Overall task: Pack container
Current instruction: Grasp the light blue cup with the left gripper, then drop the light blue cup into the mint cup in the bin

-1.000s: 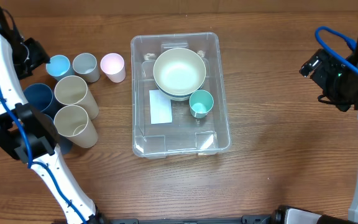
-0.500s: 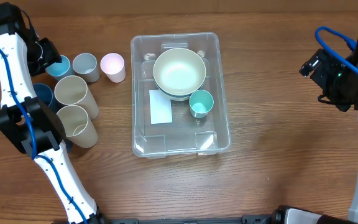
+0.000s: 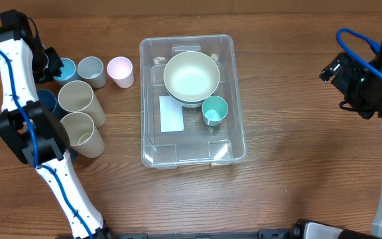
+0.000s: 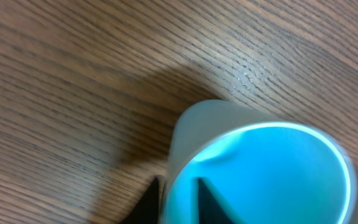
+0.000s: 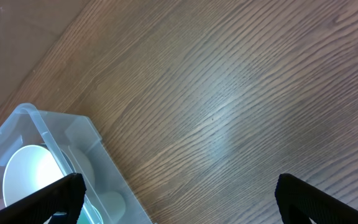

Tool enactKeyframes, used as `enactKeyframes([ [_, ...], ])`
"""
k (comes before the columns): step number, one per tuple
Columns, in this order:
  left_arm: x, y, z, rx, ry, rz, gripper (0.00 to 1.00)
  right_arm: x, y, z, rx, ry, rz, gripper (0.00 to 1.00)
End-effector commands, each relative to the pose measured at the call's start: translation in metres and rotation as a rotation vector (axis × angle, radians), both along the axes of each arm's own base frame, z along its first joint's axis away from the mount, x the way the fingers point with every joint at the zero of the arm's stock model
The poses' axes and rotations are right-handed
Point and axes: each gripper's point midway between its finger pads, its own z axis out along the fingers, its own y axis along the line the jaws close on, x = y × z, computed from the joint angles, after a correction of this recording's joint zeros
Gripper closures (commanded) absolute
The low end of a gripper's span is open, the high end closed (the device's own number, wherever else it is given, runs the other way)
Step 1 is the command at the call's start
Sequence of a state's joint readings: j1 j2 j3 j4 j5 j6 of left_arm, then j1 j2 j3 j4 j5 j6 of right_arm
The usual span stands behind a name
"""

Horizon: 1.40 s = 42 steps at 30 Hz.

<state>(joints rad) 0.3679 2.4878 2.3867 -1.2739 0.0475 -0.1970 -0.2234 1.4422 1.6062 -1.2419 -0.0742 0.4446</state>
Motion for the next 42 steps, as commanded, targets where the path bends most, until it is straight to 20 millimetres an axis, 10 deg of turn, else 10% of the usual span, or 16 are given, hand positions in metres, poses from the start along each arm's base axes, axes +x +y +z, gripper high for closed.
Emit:
enactKeyframes([
  [1,0.000,0.004,-0.005,0.007,0.007,-0.004,0.96,0.002,-0.002,0.004,-0.003,-0.013,-0.008,0.00],
  [8,0.002,0.019,0.059,0.051,-0.102,0.020,0.96,0.002,-0.002,0.004,-0.003,-0.013,-0.008,0.00],
  [15,-0.021,-0.009,0.209,0.115,-0.337,-0.015,0.96,0.002,-0.002,0.004,-0.003,-0.013,-0.008,0.00],
  [19,-0.060,-0.086,0.274,0.069,-0.413,-0.151,0.96,0.002,-0.002,0.004,-0.003,-0.013,-0.008,0.00],
  [25,-0.094,-0.234,0.321,0.012,-0.511,-0.483,0.96,0.002,-0.002,0.004,-0.003,-0.013,-0.008,0.00],
  [30,-0.118,-0.340,0.298,-0.042,-0.434,-0.707,0.96,0.002,-0.002,0.004,-0.003,-0.013,-0.008,0.00],
  [33,-0.133,-0.391,0.244,-0.037,-0.262,-0.852,0.96,0.002,-0.002,0.004,-0.003,-0.013,-0.008,0.00],
  [42,-0.123,-0.430,0.146,0.054,-0.033,-0.937,0.96,0.002,-0.002,0.004,-0.003,-0.013,-0.008,0.00],
])
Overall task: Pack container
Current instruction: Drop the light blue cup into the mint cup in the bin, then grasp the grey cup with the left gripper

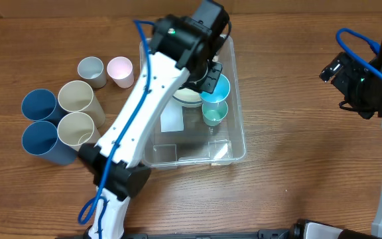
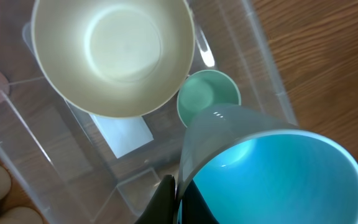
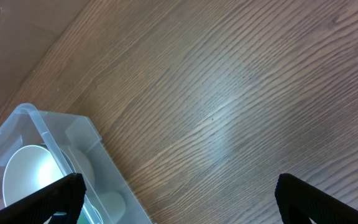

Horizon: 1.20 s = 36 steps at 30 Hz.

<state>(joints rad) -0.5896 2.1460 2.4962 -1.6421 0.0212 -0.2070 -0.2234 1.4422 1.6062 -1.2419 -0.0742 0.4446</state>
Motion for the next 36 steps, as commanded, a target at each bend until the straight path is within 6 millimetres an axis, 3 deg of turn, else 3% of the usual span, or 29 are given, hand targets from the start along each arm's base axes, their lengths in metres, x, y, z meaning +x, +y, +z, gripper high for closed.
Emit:
enactKeyframes([
  [1,0.009,-0.001,-0.037,0.074,0.055,0.006,0.96,0.002,-0.002,0.004,-0.003,-0.013,-0.008,0.00],
  [6,0.014,-0.009,-0.080,0.127,0.133,-0.019,0.96,0.002,-0.002,0.004,-0.003,-0.013,-0.008,0.00],
  [11,0.016,-0.013,-0.085,0.126,0.128,-0.030,0.95,0.002,-0.002,0.004,-0.003,-0.013,-0.008,0.00],
  [16,0.017,-0.014,-0.084,0.127,0.122,-0.052,0.82,0.002,-0.002,0.004,-0.003,-0.013,-0.008,0.00],
  [19,0.019,-0.014,-0.067,0.104,0.088,-0.049,0.72,0.002,-0.002,0.004,-0.003,-0.013,-0.008,0.00],
  [23,0.032,0.003,0.004,0.006,-0.070,0.006,0.53,0.002,-0.002,0.004,-0.003,-0.013,-0.008,0.00],
  [25,0.040,0.026,0.037,-0.030,-0.152,0.086,0.44,0.002,-0.002,0.004,-0.003,-0.013,-0.008,0.00],
  [27,0.051,0.076,0.074,-0.037,-0.249,0.219,0.39,0.002,-0.002,0.004,-0.003,-0.013,-0.008,0.00],
  [29,0.060,0.140,0.096,-0.047,-0.297,0.365,0.37,0.002,-0.002,0.004,-0.003,-0.013,-0.008,0.00],
  [31,0.069,0.194,0.099,-0.075,-0.289,0.499,0.36,0.002,-0.002,0.004,-0.003,-0.013,-0.008,0.00],
  [32,0.071,0.209,0.096,-0.090,-0.276,0.540,0.36,0.002,-0.002,0.004,-0.003,-0.013,-0.008,0.00],
  [34,0.075,0.267,0.076,-0.131,-0.195,0.687,0.39,0.002,-0.002,0.004,-0.003,-0.013,-0.008,0.00],
  [36,0.075,0.297,0.053,-0.148,-0.119,0.756,0.41,0.002,-0.002,0.004,-0.003,-0.013,-0.008,0.00],
])
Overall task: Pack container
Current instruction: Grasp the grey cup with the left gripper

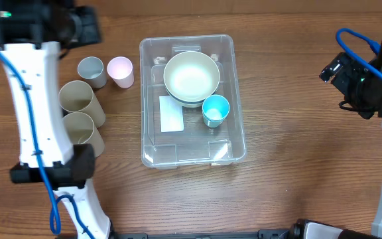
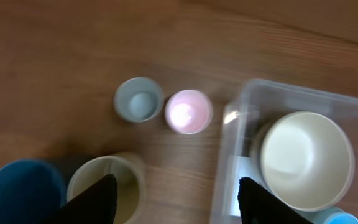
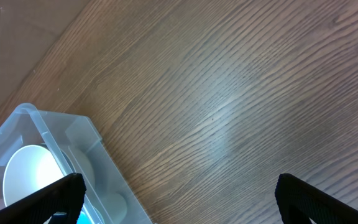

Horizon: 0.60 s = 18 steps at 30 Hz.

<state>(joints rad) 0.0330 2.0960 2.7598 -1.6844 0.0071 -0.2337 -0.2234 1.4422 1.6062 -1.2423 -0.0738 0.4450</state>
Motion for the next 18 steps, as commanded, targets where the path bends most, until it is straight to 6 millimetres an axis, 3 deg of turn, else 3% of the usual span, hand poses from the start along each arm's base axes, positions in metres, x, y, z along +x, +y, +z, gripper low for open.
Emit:
enactKeyframes([
  [1,0.003,0.046,-0.050,-0.138,0.144,0.109,0.41,0.002,-0.002,0.004,-0.003,-0.013,-0.007,0.00],
  [4,0.005,0.069,-0.088,-0.149,0.244,0.142,0.42,0.002,-0.002,0.004,-0.003,-0.013,-0.007,0.00],
  [11,0.030,0.079,-0.165,-0.159,0.379,0.151,0.43,0.002,-0.002,0.004,-0.003,-0.013,-0.007,0.00],
  [18,0.052,0.079,-0.210,-0.156,0.405,0.131,0.41,0.002,-0.002,0.004,-0.003,-0.013,-0.007,0.00],
])
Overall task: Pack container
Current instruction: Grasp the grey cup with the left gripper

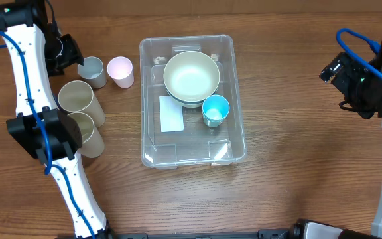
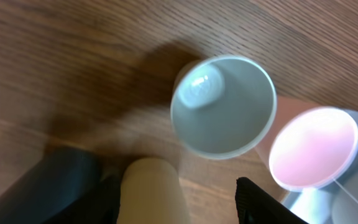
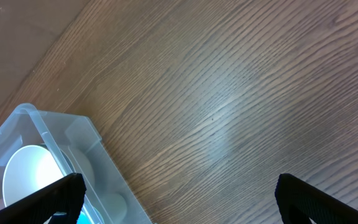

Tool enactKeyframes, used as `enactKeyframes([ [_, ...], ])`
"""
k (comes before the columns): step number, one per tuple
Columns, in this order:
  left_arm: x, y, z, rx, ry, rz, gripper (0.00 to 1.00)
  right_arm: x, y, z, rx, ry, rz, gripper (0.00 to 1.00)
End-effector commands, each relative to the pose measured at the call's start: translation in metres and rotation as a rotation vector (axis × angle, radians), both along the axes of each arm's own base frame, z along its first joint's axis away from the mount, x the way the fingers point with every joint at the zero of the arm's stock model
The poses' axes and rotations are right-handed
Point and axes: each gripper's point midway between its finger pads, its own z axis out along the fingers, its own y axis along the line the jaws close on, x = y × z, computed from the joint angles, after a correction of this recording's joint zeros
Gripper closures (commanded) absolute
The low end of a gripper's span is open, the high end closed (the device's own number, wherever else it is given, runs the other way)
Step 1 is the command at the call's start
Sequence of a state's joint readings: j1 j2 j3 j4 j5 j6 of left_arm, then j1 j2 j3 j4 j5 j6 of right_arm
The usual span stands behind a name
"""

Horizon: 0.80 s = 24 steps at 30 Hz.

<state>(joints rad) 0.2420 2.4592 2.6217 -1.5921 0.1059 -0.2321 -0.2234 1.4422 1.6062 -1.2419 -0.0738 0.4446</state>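
Observation:
The clear container [image 1: 234, 143] holds a cream bowl [image 1: 191, 76], a white card [image 1: 171, 114] and a light blue cup [image 1: 215, 108] nested in a teal one. Left of it stand a grey cup [image 1: 91, 71] [image 2: 224, 106], a pink cup [image 1: 120, 71] [image 2: 314, 146] and two tall cream cups [image 1: 78, 98]. My left gripper [image 1: 68, 56] [image 2: 173, 196] is open just left of the grey cup, and a cream cup [image 2: 151, 190] shows between its fingers. Far to the right, my right gripper [image 1: 360, 79] [image 3: 179, 199] hangs open and empty over bare wood.
My left arm [image 1: 28, 86] runs down the table's left side and covers whatever lies under it. The second cream cup [image 1: 83, 131] stands near the arm's base. The container's corner [image 3: 48, 143] shows in the right wrist view.
My left gripper was high above the cups at the back left and is now low beside the grey cup. The cups, the container and the right arm have not moved.
My left gripper was shut on a light blue cup at the table's left. Then it held that cup over the teal cup in the container. Later the blue cup sat nested in the teal one and the gripper was open over the left cups, now low by the grey cup.

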Motion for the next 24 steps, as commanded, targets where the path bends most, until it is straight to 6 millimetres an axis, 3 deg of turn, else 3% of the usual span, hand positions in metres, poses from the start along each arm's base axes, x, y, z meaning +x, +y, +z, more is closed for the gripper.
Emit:
enactKeyframes([
  [1,0.009,-0.008,-0.018,-0.016,0.006,-0.040,0.40,0.002,-0.002,0.004,-0.002,-0.013,-0.008,0.00],
  [10,0.025,-0.010,-0.052,-0.013,0.015,-0.059,0.41,0.002,-0.002,0.004,-0.002,-0.013,-0.008,0.00],
  [15,0.029,-0.009,-0.060,-0.013,0.014,-0.058,0.64,0.002,-0.002,0.004,-0.002,-0.013,-0.008,0.00],
  [19,0.032,-0.009,-0.063,-0.012,0.006,-0.058,0.88,0.002,-0.002,0.004,-0.002,-0.013,-0.008,0.00],
  [22,0.031,-0.009,-0.063,-0.012,0.007,-0.058,0.96,0.002,-0.002,0.004,-0.002,-0.013,-0.008,0.00],
  [24,0.031,-0.009,-0.060,-0.011,0.003,-0.058,0.96,0.002,-0.002,0.004,-0.002,-0.013,-0.008,0.00],
])
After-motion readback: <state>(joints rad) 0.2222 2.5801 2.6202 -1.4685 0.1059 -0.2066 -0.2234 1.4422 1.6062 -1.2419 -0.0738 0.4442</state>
